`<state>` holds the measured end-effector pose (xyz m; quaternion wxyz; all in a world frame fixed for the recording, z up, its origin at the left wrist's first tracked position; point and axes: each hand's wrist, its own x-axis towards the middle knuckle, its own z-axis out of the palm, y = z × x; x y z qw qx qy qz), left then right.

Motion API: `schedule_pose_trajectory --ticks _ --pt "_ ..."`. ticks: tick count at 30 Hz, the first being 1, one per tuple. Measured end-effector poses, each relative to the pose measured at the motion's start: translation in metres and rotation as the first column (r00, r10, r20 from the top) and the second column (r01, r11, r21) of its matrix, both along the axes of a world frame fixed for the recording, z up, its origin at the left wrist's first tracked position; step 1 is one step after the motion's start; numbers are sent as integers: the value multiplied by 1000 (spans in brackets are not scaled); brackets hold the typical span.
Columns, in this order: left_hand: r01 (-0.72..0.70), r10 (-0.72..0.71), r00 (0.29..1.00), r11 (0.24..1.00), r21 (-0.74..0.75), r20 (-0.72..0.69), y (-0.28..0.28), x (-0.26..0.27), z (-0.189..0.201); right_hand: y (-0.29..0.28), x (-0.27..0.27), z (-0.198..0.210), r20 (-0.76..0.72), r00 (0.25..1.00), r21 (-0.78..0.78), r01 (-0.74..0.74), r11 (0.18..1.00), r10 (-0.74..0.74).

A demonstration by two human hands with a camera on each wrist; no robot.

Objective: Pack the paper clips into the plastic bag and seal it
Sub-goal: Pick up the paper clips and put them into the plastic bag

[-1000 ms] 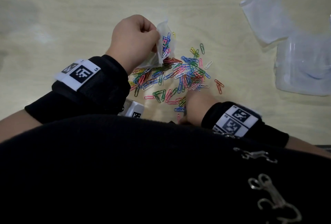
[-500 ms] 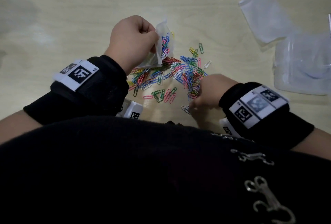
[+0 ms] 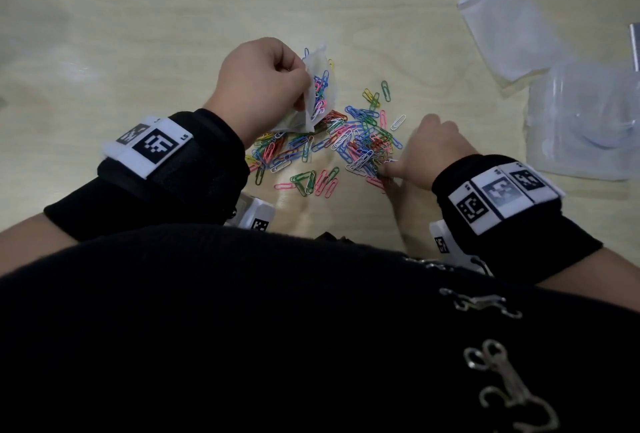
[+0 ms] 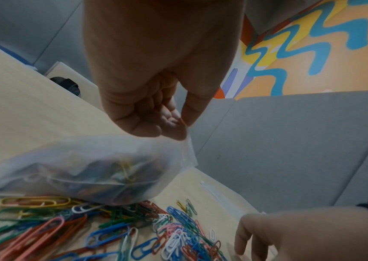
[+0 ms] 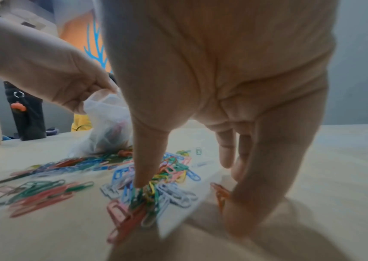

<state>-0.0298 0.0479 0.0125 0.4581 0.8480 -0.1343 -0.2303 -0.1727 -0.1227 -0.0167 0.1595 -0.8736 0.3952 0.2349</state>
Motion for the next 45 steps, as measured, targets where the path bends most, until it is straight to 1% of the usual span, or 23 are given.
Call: schedule_pose_trajectory --ticks 2,5,8,9,13,16,18,20,22,24,26,28,29,30,32,34,35,37,38,40,41,43,45 --pt "31 -31 1000 999 21 -4 -1 -3 -1 3 1 -6 10 1000 56 -4 998 4" --pt "60 -60 998 997 51 -1 -1 -4 -1 12 13 -6 131 989 98 -88 991 75" --pt "58 -58 998 997 56 3 0 -3 -1 20 25 -4 204 977 157 -101 982 68" --pt "56 -56 998 997 54 1 0 -2 -1 24 26 -5 216 972 158 -131 979 95" --pt "65 -64 998 997 42 -5 0 -2 -3 32 24 -13 197 916 -7 -355 935 350" --pt "73 -73 997 997 31 -7 -2 -2 -4 29 24 -17 285 874 -45 -399 916 395" --pt "76 -76 997 997 28 1 -3 -2 -5 24 25 -18 311 866 -37 -400 916 391" --pt "81 -81 997 996 29 16 -4 -1 -8 16 26 -15 312 874 -14 -387 922 372" --pt "78 -79 996 996 33 28 -5 0 -9 7 30 -10 315 902 22 -319 948 296" --pt "74 -75 997 997 30 28 -6 1 -9 -2 35 -5 350 923 86 -201 976 159" --pt "70 -71 997 997 29 30 -6 2 -9 -5 39 2 422 905 256 -56 965 -59" --pt "69 -70 997 997 29 30 -6 2 -9 -6 44 13 477 822 501 39 865 -313" --pt "72 -73 997 997 31 30 -6 2 -9 -4 45 19 465 786 614 45 788 -407" --pt "79 -80 996 996 35 31 -6 2 -9 -1 47 26 435 773 698 35 715 -462" --pt "106 -107 994 994 36 30 -6 1 -9 6 53 39 394 787 764 6 645 -474" --pt "136 -136 990 990 30 20 -6 -2 -7 13 58 46 362 808 783 8 622 -466" --pt "141 -142 990 990 28 16 -6 -3 -7 16 61 48 351 827 771 11 636 -439" --pt "133 -133 991 991 15 7 -6 -4 -6 20 66 51 371 876 682 -31 730 -309" --pt "122 -122 992 992 6 1 -5 -4 -6 22 67 54 380 894 645 -72 761 -237" --pt "101 -101 995 995 -9 -12 -4 -5 -6 25 69 59 377 915 625 -137 769 -144" --pt "95 -95 995 995 -15 -17 -4 -5 -6 26 70 60 374 919 632 -155 759 -124" --pt "78 -79 996 997 -21 -28 -4 -6 -5 30 71 63 392 903 654 -140 744 -175" --pt "42 -43 998 999 -23 -36 -4 -5 -4 29 71 63 456 849 658 -118 743 -268"
